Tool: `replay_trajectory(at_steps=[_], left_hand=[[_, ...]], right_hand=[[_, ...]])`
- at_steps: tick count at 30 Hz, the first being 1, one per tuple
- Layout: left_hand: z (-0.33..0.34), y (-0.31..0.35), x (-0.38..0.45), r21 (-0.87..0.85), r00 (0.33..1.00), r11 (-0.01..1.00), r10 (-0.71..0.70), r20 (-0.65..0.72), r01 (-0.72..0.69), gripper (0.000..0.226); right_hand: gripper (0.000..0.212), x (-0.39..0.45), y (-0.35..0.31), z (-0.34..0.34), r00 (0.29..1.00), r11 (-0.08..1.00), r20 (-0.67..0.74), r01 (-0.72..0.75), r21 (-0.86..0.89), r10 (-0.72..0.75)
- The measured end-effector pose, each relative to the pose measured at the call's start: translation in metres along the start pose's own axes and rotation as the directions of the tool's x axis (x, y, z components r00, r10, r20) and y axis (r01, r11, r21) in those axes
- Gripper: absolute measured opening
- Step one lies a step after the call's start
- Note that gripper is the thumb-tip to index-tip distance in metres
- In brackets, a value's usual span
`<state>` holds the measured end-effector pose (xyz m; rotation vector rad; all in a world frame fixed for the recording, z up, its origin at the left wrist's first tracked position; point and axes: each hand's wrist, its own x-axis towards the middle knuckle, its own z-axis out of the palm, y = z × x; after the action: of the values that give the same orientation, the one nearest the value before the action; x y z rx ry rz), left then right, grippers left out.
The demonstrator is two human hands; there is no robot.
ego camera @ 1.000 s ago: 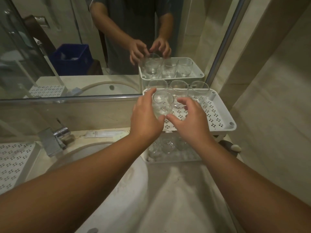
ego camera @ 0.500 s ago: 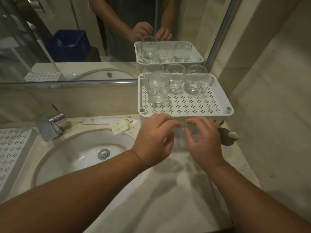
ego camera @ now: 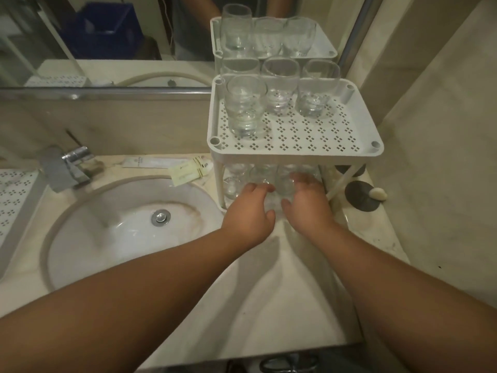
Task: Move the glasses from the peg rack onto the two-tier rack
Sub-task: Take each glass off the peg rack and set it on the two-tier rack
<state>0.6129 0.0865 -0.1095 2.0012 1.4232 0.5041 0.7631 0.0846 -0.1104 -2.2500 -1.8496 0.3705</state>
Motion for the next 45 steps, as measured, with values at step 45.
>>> replay_trajectory(at_steps=[45], left_hand=[[-0.004,-0.027,0.012,-0.035,0.991,0.997,-0.066,0.112,0.071,0.065]], right_hand=[[0.08,0.014,0.007,0.019,1.0,0.984,-0.02,-0.018,-0.178,0.015]])
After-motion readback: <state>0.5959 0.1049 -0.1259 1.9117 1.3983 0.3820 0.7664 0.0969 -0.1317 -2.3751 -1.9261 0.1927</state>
